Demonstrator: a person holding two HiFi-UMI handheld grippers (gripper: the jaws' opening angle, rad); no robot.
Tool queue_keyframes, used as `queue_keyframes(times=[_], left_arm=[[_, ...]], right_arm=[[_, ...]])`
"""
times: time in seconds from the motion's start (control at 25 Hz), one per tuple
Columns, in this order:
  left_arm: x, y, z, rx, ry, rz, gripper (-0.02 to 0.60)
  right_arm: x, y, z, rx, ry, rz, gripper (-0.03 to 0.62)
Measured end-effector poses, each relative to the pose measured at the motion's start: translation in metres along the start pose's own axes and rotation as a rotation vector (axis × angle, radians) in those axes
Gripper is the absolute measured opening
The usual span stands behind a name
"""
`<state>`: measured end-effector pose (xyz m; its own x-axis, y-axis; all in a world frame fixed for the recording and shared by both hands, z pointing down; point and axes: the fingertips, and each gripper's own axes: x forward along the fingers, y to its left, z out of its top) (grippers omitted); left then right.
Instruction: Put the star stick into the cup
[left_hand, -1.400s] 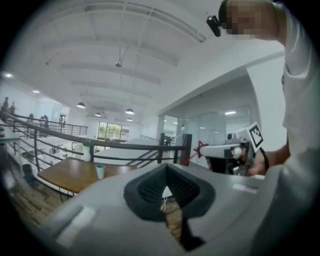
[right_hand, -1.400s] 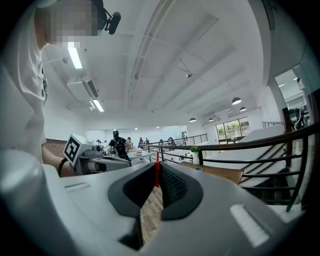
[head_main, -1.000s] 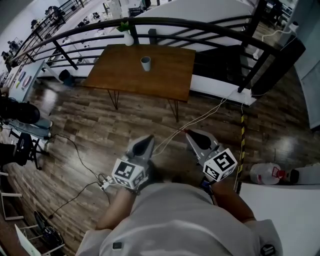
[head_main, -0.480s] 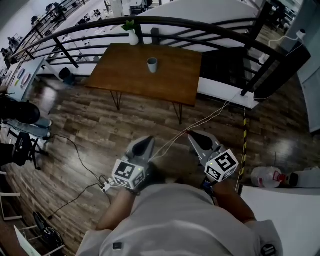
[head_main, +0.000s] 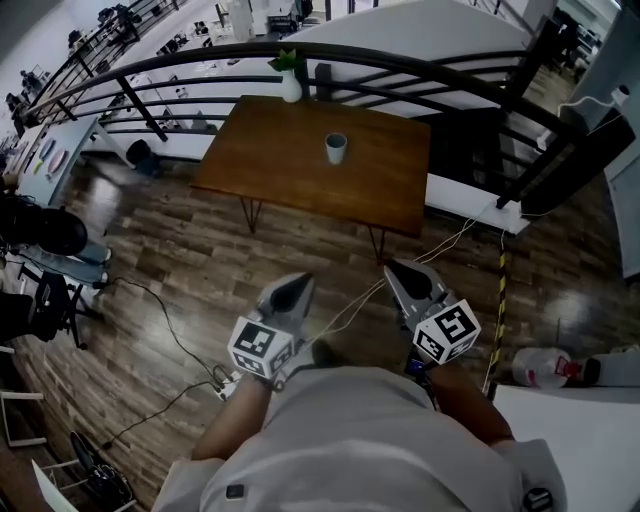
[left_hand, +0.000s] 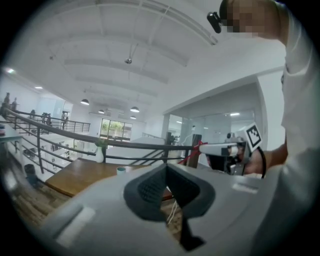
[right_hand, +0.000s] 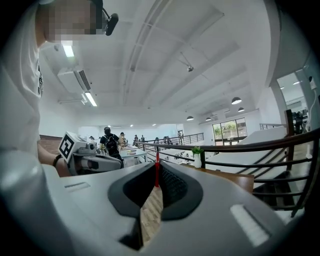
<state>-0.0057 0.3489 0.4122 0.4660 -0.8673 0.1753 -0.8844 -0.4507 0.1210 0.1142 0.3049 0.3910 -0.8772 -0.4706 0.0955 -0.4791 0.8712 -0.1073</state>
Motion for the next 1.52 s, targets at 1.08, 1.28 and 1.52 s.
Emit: queue_keyframes(times=[1.08,1.28,1.52], left_arm=[[-0.010,0.127,0.017,-0.013,-0.049,0.070,0.003],[0.021,0.149,0.017,-0.019,-0.030,0.078,0.003],[0.080,0.172,0.019,-0.013,-0.010,0.073,0.003]], right_arm=[[0.122,-0.006,0.005,0.006,0.027,0.055,0.025],[0.143,-0.039,0.002,0.019,0.036,0.062,0.025],[0.162,-0.098,0.003,0.024,0.050,0.062,0.025]])
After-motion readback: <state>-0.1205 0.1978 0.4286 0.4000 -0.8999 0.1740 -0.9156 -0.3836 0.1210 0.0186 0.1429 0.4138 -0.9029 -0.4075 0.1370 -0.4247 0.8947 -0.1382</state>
